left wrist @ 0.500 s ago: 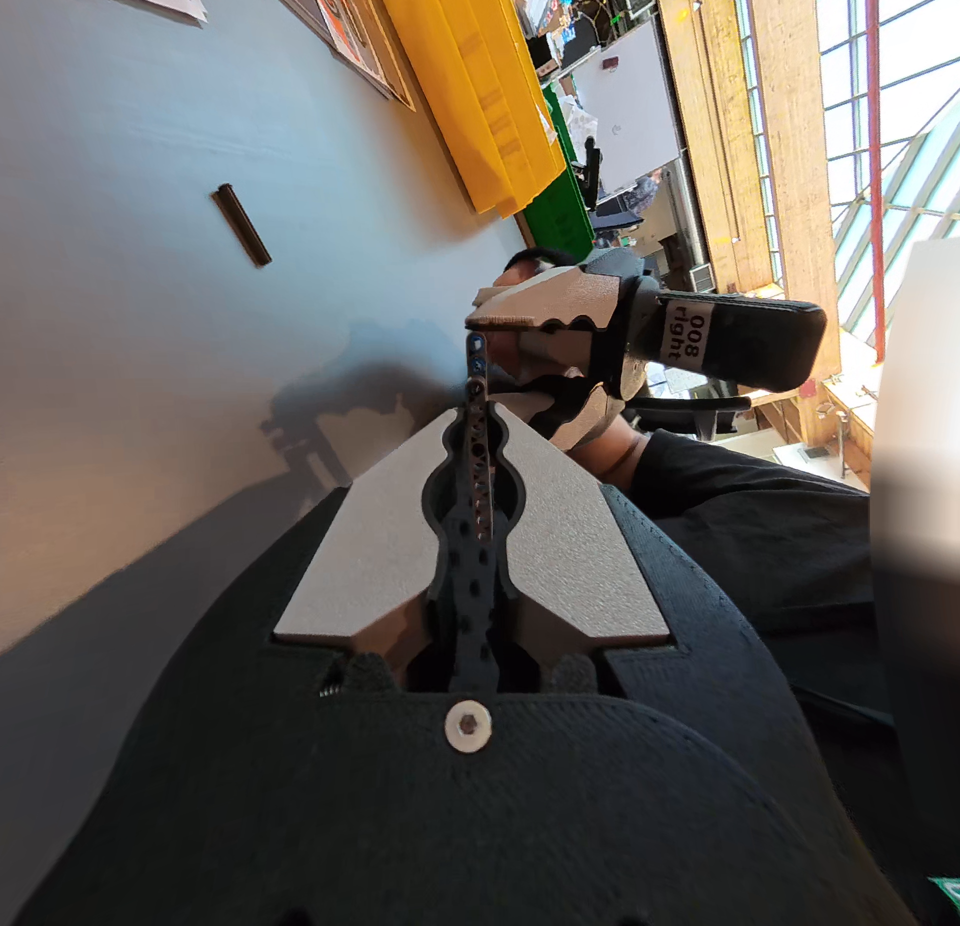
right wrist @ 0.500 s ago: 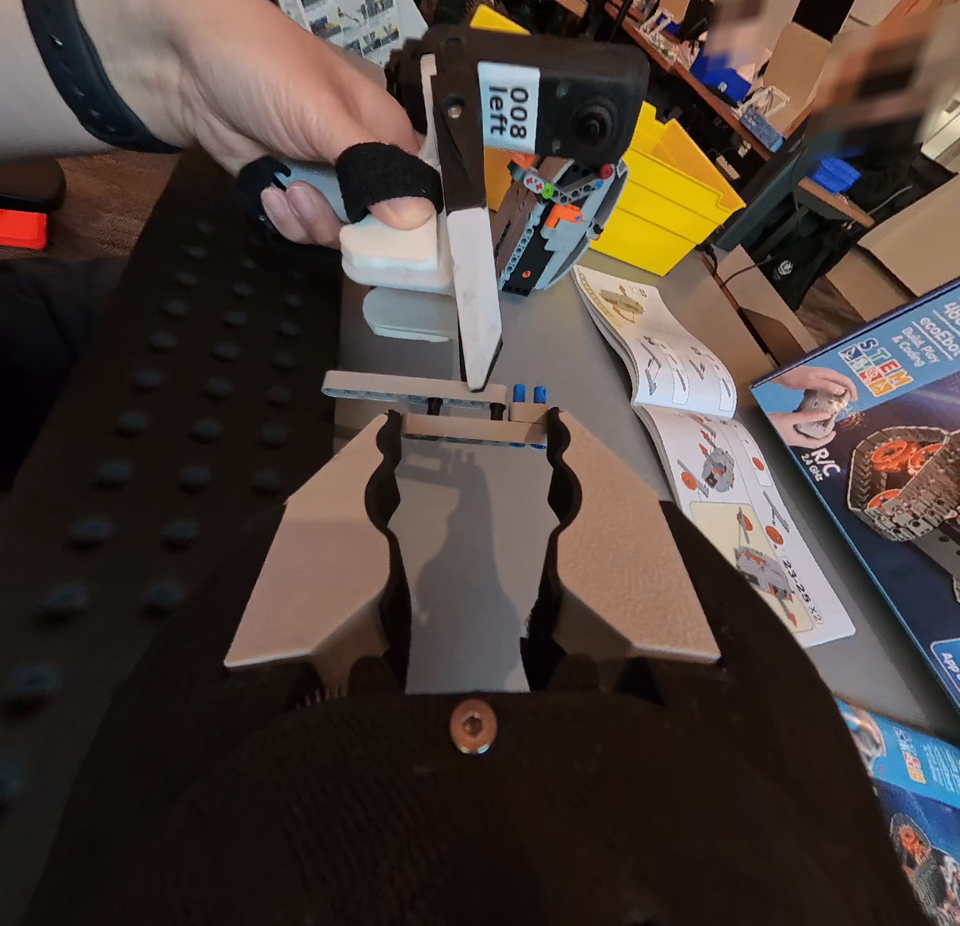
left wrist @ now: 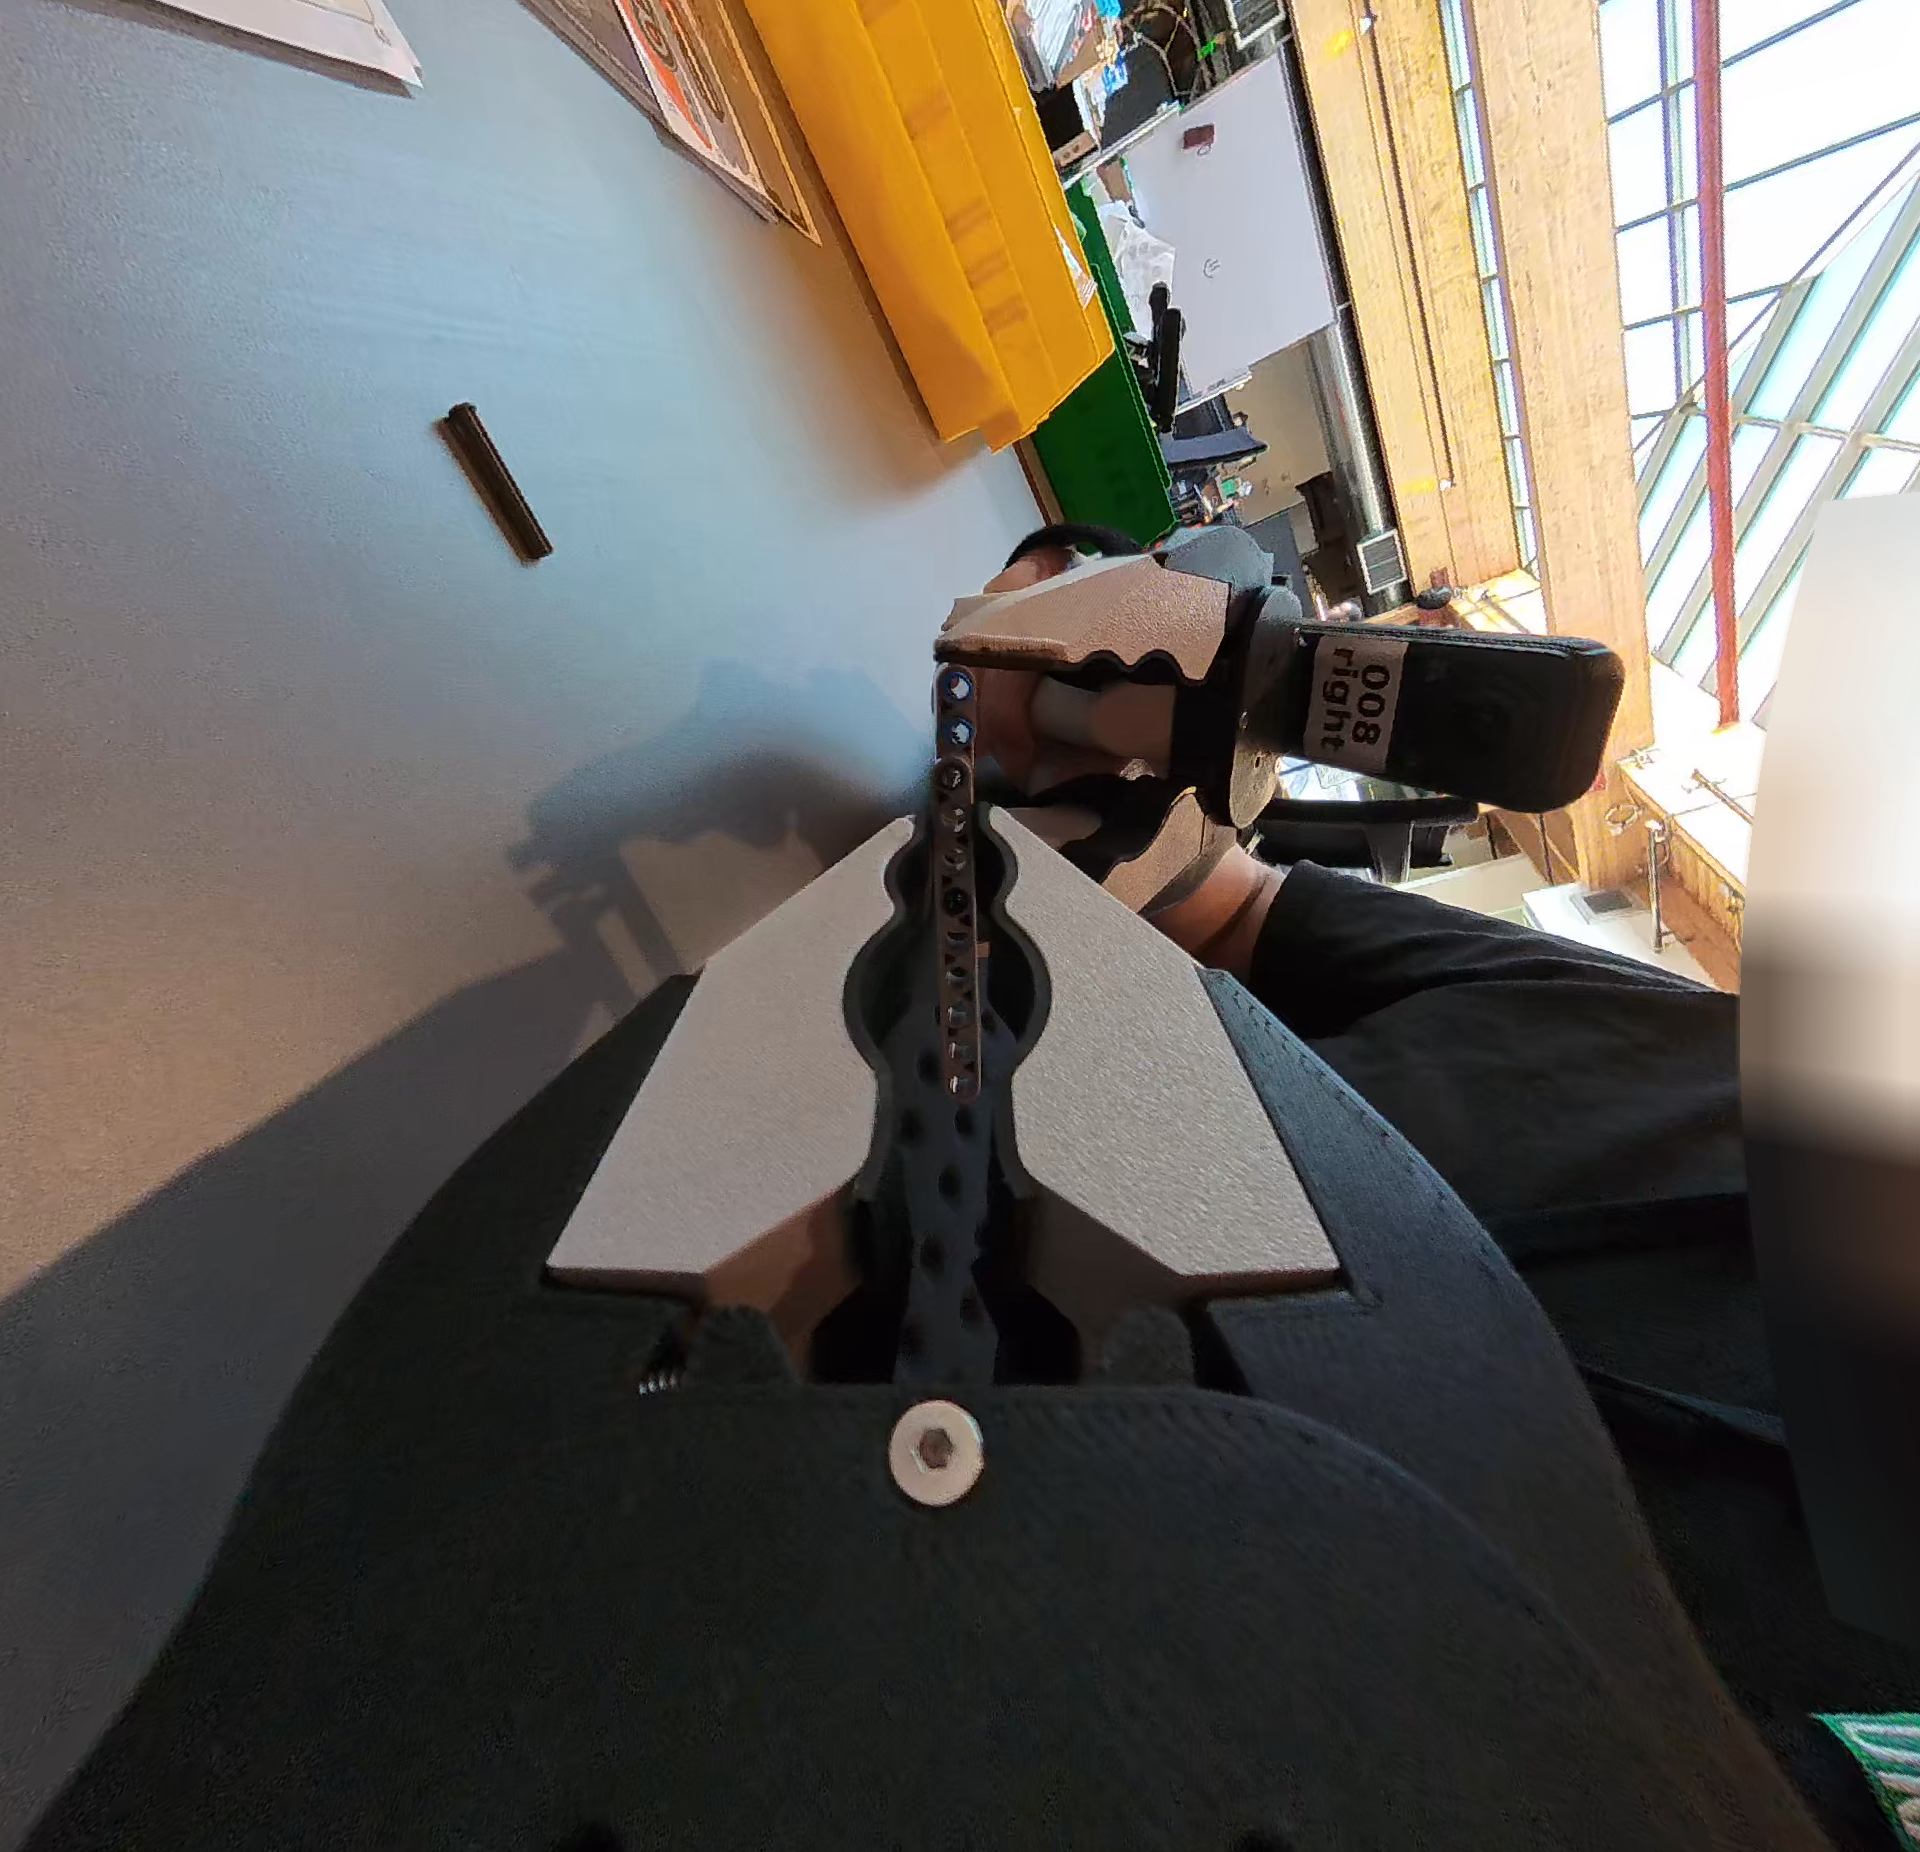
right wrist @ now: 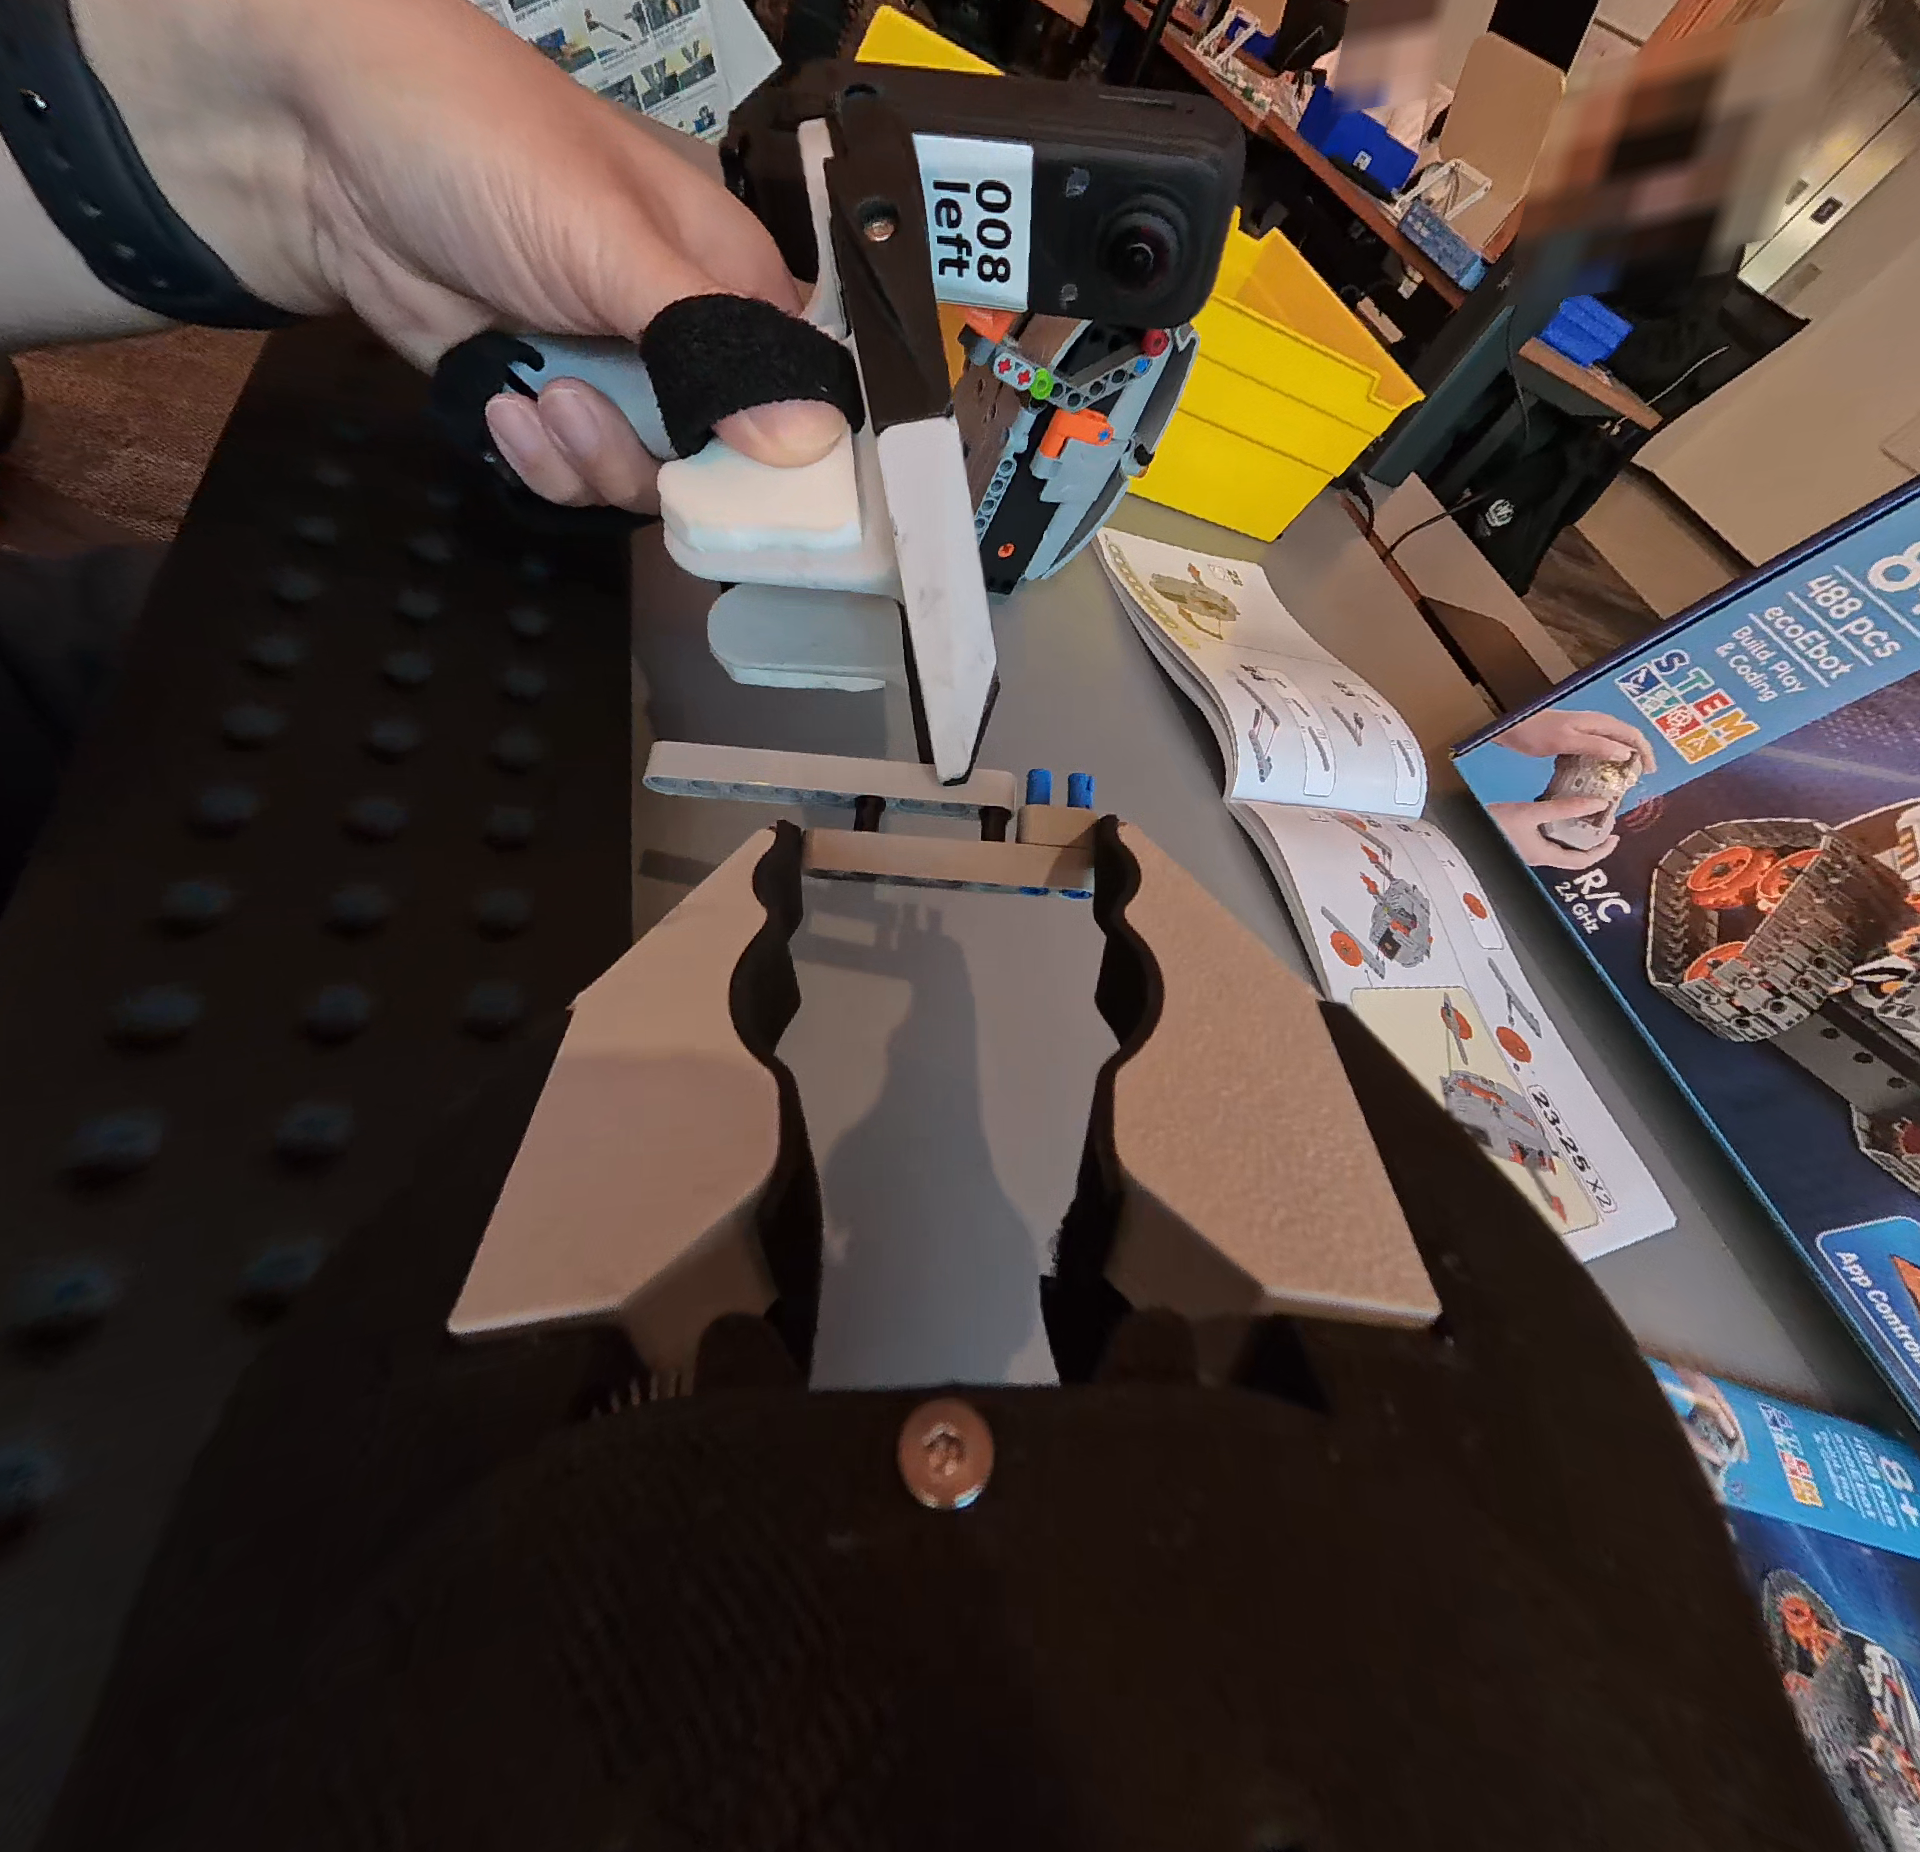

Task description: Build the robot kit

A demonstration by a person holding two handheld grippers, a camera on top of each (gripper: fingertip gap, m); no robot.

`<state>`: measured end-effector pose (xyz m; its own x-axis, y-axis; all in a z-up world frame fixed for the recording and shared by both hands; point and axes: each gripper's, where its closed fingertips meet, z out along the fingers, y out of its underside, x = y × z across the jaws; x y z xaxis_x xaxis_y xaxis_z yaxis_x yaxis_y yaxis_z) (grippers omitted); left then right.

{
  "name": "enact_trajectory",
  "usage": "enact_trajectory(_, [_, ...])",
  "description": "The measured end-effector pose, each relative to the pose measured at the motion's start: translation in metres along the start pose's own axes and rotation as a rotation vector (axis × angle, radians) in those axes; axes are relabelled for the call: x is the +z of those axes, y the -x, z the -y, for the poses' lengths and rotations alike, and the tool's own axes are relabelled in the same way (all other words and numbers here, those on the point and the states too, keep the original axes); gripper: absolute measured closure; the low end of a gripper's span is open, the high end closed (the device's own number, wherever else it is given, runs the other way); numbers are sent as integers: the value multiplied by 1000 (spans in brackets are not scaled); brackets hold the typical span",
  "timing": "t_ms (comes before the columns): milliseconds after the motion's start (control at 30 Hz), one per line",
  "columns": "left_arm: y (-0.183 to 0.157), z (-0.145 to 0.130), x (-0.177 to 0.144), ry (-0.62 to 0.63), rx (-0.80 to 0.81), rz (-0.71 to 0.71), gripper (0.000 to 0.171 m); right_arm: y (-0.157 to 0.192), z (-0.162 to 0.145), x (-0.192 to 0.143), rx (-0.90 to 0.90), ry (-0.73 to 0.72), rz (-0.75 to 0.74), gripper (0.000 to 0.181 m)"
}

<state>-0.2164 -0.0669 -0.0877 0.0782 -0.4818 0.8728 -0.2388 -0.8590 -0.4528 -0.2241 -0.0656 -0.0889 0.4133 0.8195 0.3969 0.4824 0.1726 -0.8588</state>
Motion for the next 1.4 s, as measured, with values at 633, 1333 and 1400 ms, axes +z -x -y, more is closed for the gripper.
enact_trajectory(633, [-16,-4,-12,6,135,106,167,6,-5,-10,-118,28,69,126])
enact_trajectory(1333, [-7,-5,-10,-26,29,35,167,-6,11,-5,-60,-46,152,126])
enact_trajectory(1400, [-2,-6,-10,-18,25,64,166,-4,-2,2,-6,-28,195,126])
